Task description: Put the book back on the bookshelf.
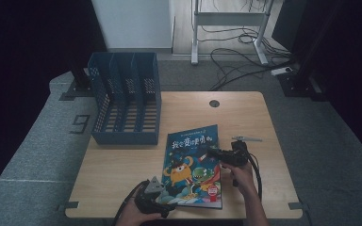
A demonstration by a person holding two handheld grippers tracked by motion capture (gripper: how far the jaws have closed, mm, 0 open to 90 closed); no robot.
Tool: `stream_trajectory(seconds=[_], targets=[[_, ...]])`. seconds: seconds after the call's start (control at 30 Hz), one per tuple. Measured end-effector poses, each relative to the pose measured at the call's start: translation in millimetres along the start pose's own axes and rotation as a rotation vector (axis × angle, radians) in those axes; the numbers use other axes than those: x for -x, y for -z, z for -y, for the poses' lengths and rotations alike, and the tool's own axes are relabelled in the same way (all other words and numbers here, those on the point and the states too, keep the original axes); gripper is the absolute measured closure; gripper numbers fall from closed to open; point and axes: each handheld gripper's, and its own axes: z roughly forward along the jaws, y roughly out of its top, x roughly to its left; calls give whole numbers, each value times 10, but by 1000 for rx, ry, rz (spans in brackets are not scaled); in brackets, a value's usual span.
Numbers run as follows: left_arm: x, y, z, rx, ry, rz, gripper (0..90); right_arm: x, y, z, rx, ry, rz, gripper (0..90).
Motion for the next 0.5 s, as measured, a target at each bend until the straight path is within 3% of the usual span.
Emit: stream_trajectory(seconds=[0.2,0.3,0.37,0.5], targets=[[8,2,-7,-8,5,-12,124,1,-1,1,0,1,1,669],[7,12,-16,-42,11,-29,112,1,-1,2,0,-1,2,670],[-19,0,-7,-71,29,-16,98,2,-1,2,0,-2,2,670],[10,-41,3,-81,-7,-70,96,0,0,2,5,-2,4,670]])
